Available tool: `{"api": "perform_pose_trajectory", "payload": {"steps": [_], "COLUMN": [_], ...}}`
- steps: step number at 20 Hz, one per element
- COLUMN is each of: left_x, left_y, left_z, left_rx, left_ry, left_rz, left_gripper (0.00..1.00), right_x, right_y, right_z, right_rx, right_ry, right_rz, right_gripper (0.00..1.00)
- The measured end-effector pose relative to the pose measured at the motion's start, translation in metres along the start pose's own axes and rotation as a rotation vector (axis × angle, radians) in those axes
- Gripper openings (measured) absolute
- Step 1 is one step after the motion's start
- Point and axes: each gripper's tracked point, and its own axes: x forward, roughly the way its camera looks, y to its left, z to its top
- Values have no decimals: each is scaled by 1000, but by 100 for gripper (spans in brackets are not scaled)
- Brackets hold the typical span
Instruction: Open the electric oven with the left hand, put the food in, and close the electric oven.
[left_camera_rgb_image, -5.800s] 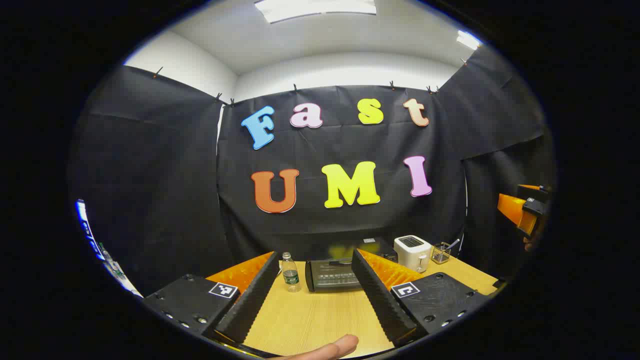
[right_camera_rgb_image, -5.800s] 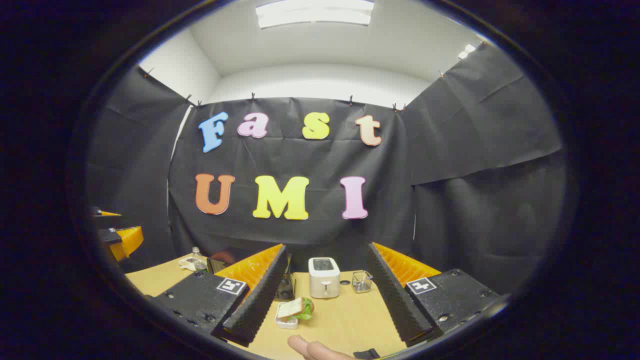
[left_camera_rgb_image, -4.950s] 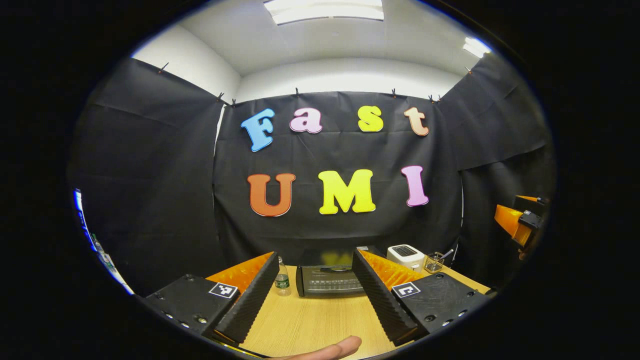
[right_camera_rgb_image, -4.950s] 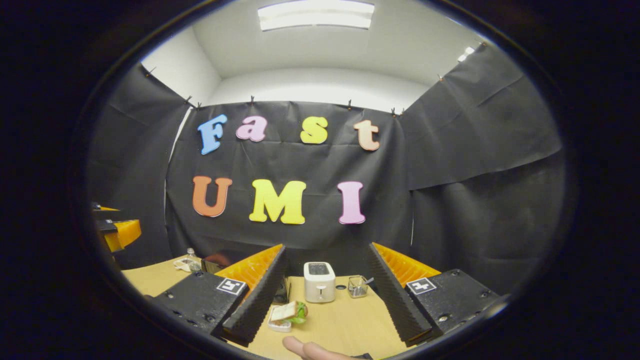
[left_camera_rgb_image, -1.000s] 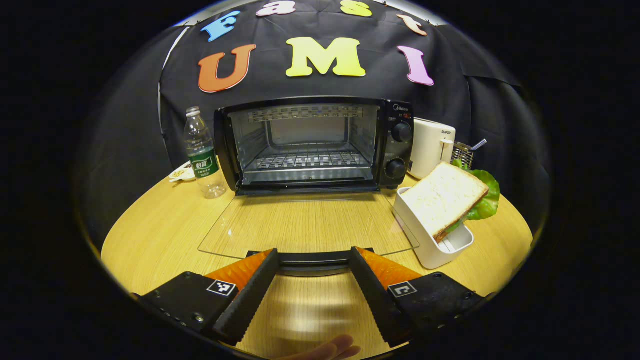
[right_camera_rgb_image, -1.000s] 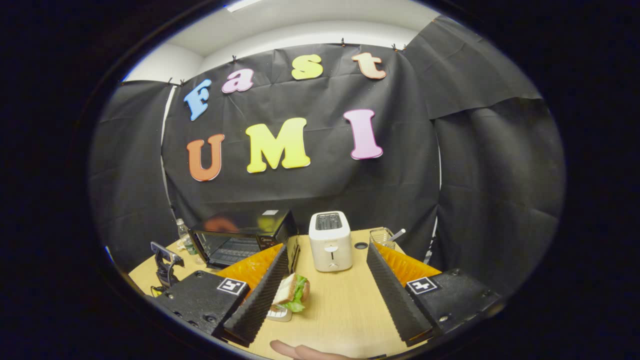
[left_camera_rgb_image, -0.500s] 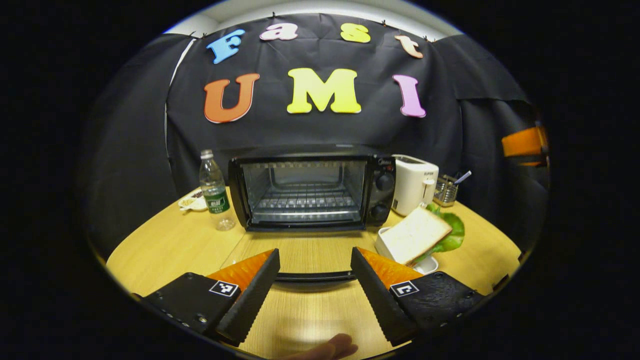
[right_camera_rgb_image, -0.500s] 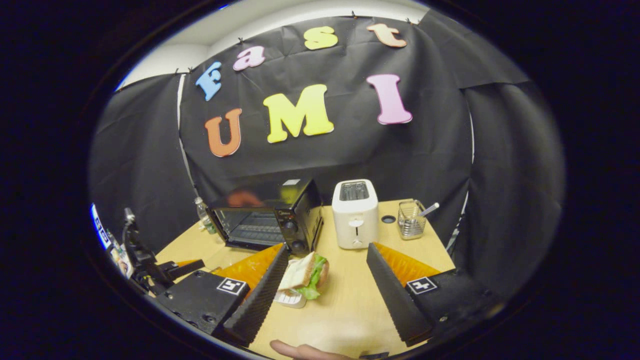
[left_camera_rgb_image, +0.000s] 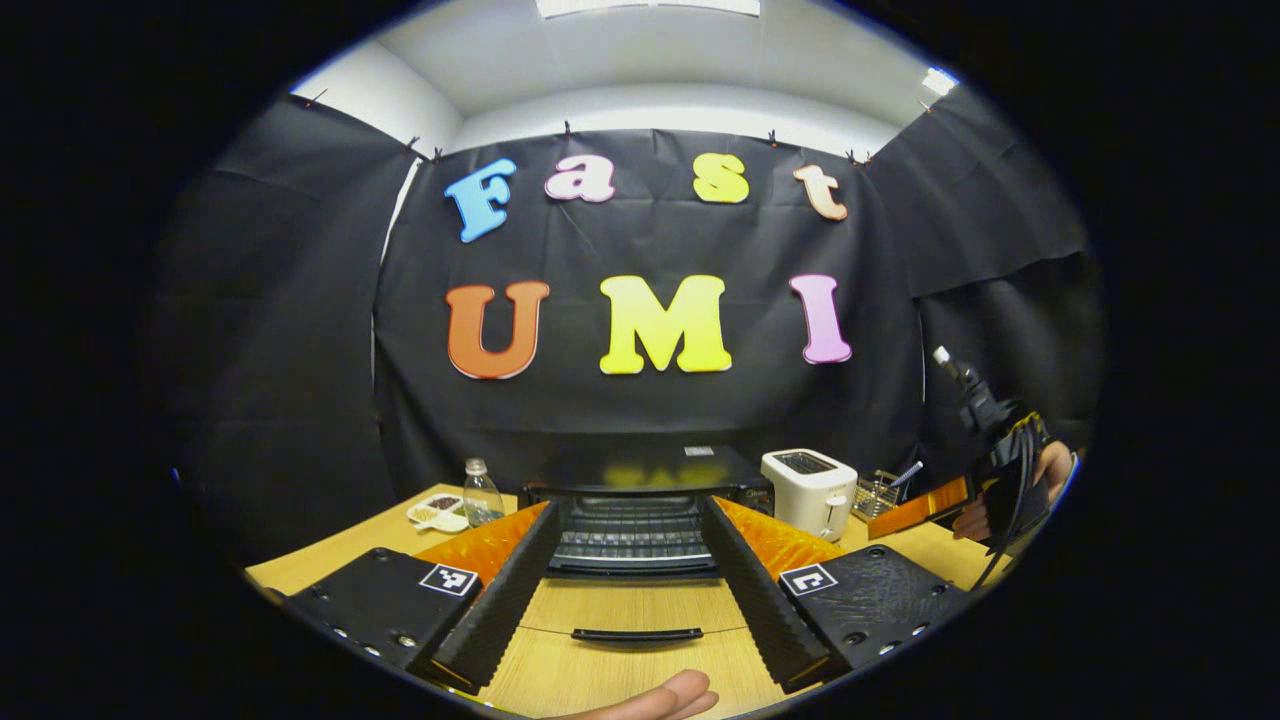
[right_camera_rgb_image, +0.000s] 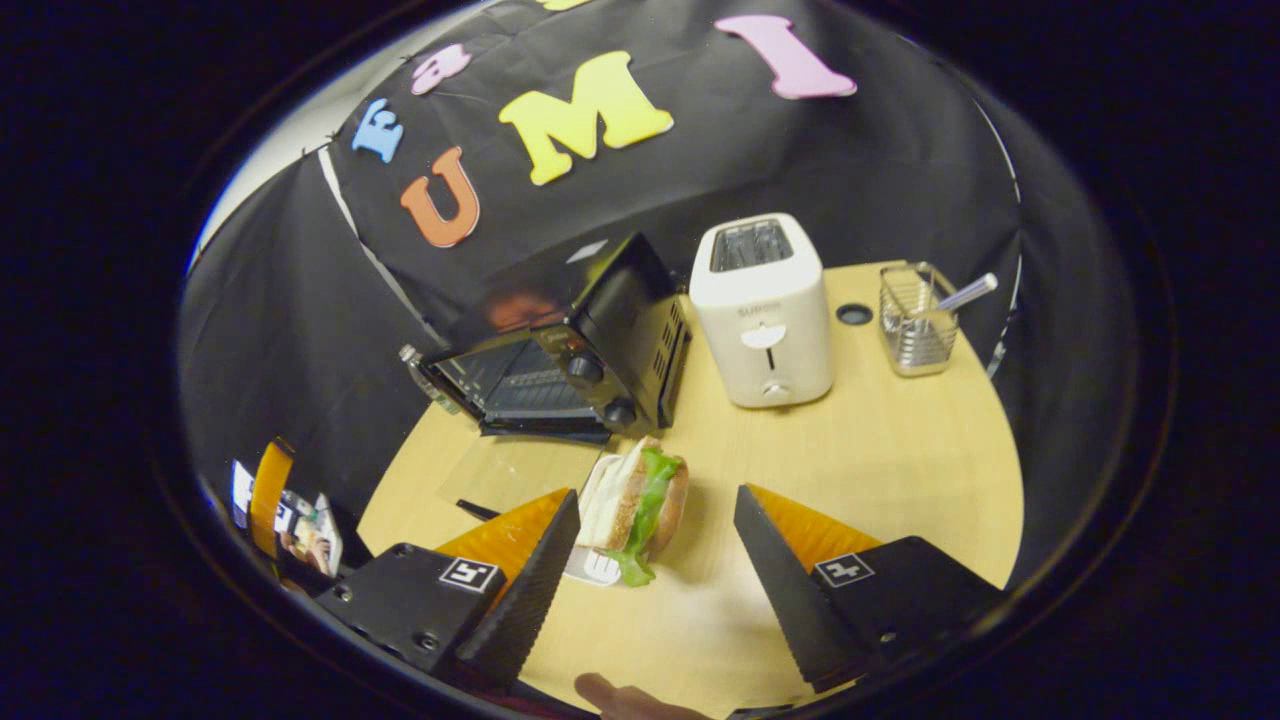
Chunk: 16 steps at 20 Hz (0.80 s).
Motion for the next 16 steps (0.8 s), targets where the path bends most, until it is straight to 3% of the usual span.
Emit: {"api": "perform_pose_trajectory", "payload": {"steps": [1,3,4,6,7,8,9,10,11,12,13,14,15,16], "left_x": [-4,-9,-11,-11,-11,-11,-11,-9,-10,-11,-12,-13,-16,-18], "left_y": [3,16,21,21,22,23,24,25,26,28,29,29,29,30], "left_z": [9,22,28,30,29,26,25,24,22,19,19,21,23,24], "left_rx": [5,19,22,19,17,18,21,26,31,33,32,27,21,14], "left_ry": [-22,-48,-58,-55,-47,-36,-29,-20,-9,-3,-1,-1,-4,-9], "left_rz": [17,73,97,113,120,125,128,134,139,141,143,139,133,126], "left_gripper": [94,94,94,94,94,94,94,94,94,94,94,85,94,86], "right_x": [9,24,29,43,50,55,59,63,67,70,70,68,65,60], "right_y": [-1,4,5,3,1,4,7,8,8,12,14,14,15,19], "right_z": [-5,-15,-19,-26,-30,-35,-39,-42,-43,-44,-45,-45,-45,-45], "right_rx": [38,123,165,217,223,227,236,249,269,299,316,313,319,337], "right_ry": [47,144,191,260,295,327,354,374,385,395,401,389,377,364], "right_rz": [50,156,194,236,249,269,292,306,310,330,331,332,325,322], "right_gripper": [88,87,98,98,83,83,96,95,77,83,63,43,40,39]}}
